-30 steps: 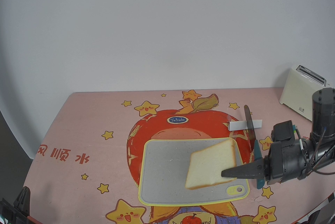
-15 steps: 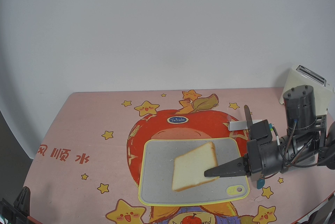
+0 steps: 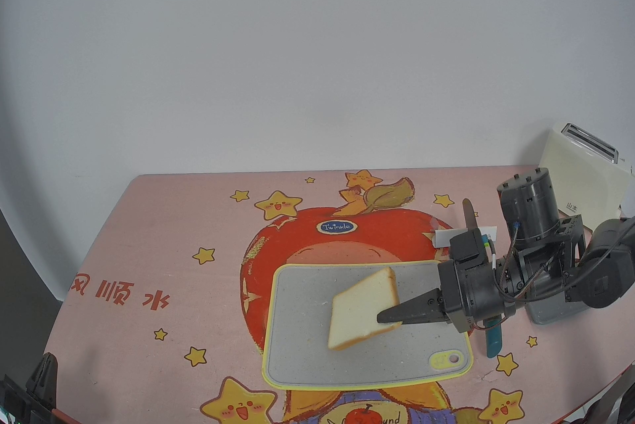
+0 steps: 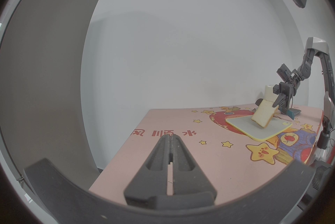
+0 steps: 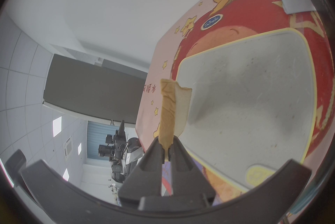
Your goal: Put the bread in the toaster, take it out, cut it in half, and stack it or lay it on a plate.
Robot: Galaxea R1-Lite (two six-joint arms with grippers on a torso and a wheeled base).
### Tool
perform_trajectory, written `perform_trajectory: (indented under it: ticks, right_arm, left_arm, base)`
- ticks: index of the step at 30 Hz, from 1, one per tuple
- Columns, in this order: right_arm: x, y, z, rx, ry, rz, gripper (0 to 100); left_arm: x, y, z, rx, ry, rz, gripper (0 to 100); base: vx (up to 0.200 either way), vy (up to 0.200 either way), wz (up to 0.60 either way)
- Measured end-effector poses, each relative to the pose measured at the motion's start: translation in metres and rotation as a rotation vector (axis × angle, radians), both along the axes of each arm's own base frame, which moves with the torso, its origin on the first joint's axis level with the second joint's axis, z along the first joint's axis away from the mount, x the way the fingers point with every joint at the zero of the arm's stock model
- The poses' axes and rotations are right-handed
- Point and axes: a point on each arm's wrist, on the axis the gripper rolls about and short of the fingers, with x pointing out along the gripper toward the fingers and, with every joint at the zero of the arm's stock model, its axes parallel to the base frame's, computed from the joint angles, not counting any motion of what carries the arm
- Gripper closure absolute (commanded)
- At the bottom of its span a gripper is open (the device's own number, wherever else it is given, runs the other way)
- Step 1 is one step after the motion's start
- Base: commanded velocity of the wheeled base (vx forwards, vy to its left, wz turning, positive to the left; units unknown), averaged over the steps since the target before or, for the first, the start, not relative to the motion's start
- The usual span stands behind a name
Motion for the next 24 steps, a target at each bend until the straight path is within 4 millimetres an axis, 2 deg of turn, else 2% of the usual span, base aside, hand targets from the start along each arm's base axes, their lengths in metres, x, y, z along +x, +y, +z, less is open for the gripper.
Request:
perform_trajectory:
  ticks: [5, 6, 15, 24]
  right_arm:
    - [0.006, 0.003, -0.001, 0.000, 0.001, -0.004, 100]
    - [0.007, 0.003, -0.002, -0.002, 0.004, -0.005, 0]
    - [0.008, 0.001, -0.003, -0.042, 0.033, -0.031, 0]
    - [-0.002, 0.006, 0.008, -0.250, 0.018, -0.153, 0]
  left_arm:
    - [0.000, 0.000, 0.000, 0.000, 0.000, 0.000, 100]
    - [0.000, 0.000, 0.000, 0.000, 0.000, 0.000, 100]
    - [0.000, 0.000, 0.000, 0.000, 0.000, -0.001, 100]
    - [0.000, 0.000, 0.000, 0.000, 0.000, 0.001, 100]
  base:
    - [0.000, 0.000, 0.00]
    - [0.000, 0.000, 0.00]
    - [0.000, 0.000, 0.00]
    - [0.000, 0.000, 0.00]
